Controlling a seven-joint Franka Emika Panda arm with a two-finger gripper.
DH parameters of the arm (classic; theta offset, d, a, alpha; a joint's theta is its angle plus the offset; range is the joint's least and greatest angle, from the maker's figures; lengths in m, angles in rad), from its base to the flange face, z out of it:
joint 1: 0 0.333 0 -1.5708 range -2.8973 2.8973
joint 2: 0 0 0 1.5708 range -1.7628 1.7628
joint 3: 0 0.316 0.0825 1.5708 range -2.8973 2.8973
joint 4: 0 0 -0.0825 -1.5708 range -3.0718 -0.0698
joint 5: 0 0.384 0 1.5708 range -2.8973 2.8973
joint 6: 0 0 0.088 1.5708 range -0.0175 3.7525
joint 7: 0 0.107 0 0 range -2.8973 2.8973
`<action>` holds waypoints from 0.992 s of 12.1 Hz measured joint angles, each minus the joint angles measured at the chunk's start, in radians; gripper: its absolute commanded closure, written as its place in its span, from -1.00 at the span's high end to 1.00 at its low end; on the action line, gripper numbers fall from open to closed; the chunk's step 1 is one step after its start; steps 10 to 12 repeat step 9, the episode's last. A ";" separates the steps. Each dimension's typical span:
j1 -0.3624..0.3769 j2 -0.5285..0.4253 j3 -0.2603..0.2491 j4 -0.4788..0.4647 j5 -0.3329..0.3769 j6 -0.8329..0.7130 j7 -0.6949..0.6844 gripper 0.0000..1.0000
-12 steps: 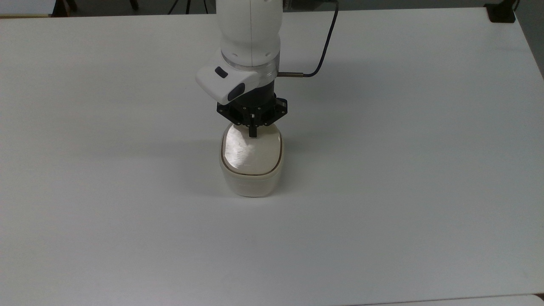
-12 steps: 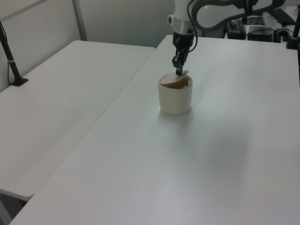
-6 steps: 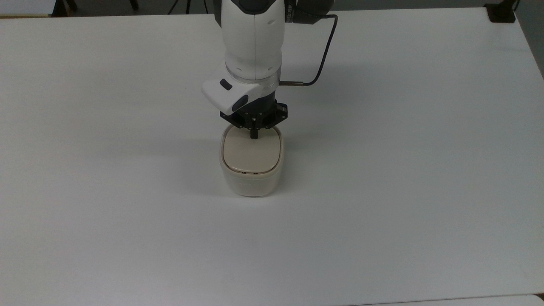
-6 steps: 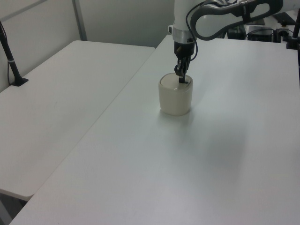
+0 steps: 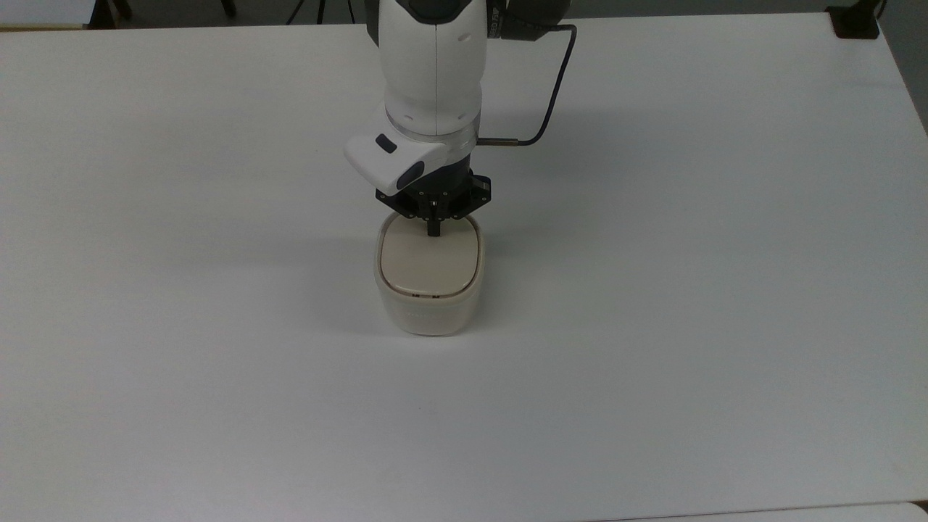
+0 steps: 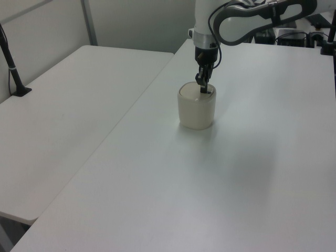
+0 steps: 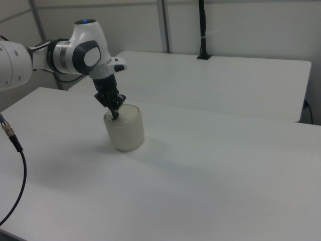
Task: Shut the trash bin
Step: 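Press the gripper down on the lid to seat it shut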
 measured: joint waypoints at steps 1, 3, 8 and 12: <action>-0.004 -0.014 -0.001 0.000 0.000 -0.008 0.000 0.99; -0.036 -0.087 -0.004 -0.002 0.000 -0.116 0.000 1.00; -0.139 -0.324 -0.007 -0.090 -0.012 -0.281 0.000 1.00; -0.162 -0.347 -0.007 -0.104 -0.012 -0.281 0.000 1.00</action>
